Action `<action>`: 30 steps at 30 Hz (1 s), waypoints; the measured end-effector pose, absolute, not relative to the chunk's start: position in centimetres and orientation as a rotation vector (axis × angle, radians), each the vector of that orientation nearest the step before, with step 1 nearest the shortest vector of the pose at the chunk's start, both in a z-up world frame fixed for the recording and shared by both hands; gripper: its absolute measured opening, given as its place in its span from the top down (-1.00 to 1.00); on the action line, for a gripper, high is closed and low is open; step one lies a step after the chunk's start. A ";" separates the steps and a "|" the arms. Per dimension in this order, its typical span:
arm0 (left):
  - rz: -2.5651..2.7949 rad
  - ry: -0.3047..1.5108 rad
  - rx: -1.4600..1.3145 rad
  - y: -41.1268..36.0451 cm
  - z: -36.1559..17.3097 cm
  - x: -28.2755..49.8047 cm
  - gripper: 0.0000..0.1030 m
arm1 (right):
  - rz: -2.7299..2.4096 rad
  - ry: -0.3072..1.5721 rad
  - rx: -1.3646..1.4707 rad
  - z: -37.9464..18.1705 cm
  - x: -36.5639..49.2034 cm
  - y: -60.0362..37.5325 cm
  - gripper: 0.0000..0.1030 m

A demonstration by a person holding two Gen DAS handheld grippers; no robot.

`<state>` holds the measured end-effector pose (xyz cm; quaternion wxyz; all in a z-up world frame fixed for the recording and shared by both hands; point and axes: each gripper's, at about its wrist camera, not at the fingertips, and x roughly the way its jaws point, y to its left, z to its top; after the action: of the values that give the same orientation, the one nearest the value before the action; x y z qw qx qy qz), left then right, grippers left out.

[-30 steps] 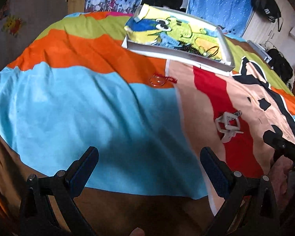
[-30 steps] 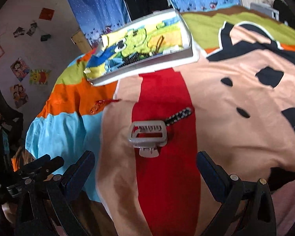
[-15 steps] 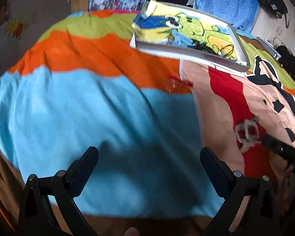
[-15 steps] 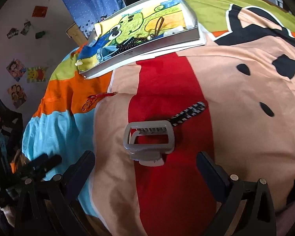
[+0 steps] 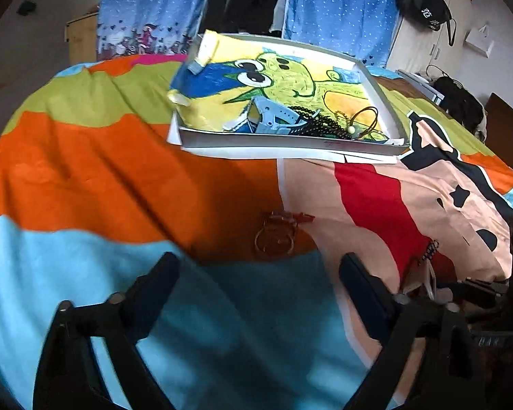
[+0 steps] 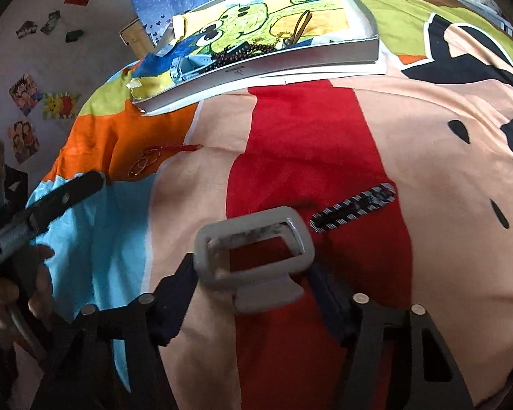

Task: Organize jewelry
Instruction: 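Grasp the gold hoop earrings with the left tool while the right tool grasps the grey buckle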

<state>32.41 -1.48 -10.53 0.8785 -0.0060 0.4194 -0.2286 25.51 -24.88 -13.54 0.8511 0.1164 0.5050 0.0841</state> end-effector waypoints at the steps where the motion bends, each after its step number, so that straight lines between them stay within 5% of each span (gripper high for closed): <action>1: -0.485 0.888 -0.014 -1.6 -11.0 32.9 -0.40 | 0.176 1.058 0.240 -13.7 25.7 -24.7 -0.20; 3: -0.503 0.917 -0.012 -2.0 -12.1 34.0 -0.10 | 0.179 1.037 0.226 -13.7 25.9 -24.4 -0.20; 11: -0.580 0.891 -0.019 -2.3 -12.4 34.6 -0.07 | 0.199 0.971 0.204 -13.4 27.4 -23.8 -0.20; 18: -0.564 0.900 0.029 -2.9 -12.8 34.7 0.41 | 0.184 0.956 0.220 -13.4 28.0 -24.4 -0.20; 22: -0.561 0.917 0.053 -3.3 -13.2 34.6 0.92 | 0.183 0.956 0.220 -13.3 28.0 -24.4 -0.20; 30: -0.611 0.949 0.085 -4.9 -13.5 32.7 0.95 | 0.186 0.959 0.231 -13.3 27.9 -24.5 -0.20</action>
<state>32.75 -4.88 -13.54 0.8440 0.0401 0.4496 -0.2895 27.88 -24.49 -13.33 0.8767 0.1106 0.4595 0.0891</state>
